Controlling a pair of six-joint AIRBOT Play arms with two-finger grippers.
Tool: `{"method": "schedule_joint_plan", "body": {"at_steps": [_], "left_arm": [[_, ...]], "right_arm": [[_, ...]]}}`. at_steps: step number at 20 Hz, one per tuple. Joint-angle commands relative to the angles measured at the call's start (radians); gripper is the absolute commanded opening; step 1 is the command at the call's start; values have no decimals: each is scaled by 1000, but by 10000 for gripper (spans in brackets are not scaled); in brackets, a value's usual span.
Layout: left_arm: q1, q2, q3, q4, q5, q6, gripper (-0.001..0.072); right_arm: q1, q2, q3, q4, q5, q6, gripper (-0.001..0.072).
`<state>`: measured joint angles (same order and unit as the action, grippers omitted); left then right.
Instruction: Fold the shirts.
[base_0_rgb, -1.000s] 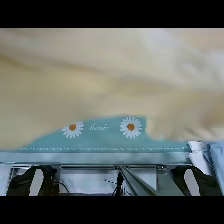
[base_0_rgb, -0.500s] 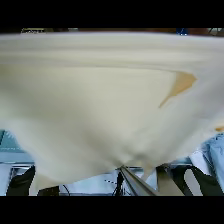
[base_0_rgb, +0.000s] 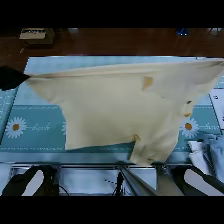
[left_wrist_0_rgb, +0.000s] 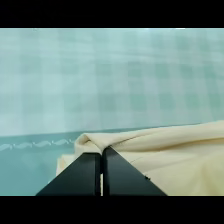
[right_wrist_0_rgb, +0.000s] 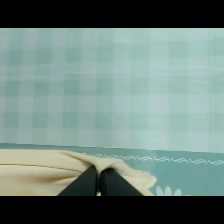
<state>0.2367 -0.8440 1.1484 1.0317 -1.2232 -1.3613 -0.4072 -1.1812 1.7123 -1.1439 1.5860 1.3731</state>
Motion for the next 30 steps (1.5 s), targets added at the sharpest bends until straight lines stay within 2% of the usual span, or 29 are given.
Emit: {"method": "schedule_joint_plan", "body": {"at_steps": [1,5,8,11,13,17,19,24,26,28,30], "left_arm": [[-49,-182,-26,-23,244,18,16],[-82,-329,-26,-53,468,30,16],[-114,-387,-25,-93,617,103,16],[-150,-427,-25,-93,742,164,16],[-161,-463,-25,-94,792,164,17],[-162,-540,-25,-93,797,164,17],[-162,-575,-25,-94,784,163,17],[-160,-617,-23,-93,642,161,17],[-152,-607,6,-89,533,162,17],[-142,-604,68,-77,349,164,17],[-135,-604,100,-14,226,145,16]], "right_arm": [[0,-190,-2,61,-90,4,27],[35,-288,-2,28,-282,-3,27],[124,-330,-2,-92,-493,-25,27],[197,-384,-2,-204,-639,-23,27],[218,-431,-2,-214,-699,-18,27],[225,-525,-2,-154,-734,35,27],[224,-558,-2,-130,-702,40,27],[224,-571,3,-131,-564,40,27],[224,-542,5,-146,-459,40,27],[224,-513,5,-171,-343,40,27],[224,-505,5,-188,-236,41,27]]}}
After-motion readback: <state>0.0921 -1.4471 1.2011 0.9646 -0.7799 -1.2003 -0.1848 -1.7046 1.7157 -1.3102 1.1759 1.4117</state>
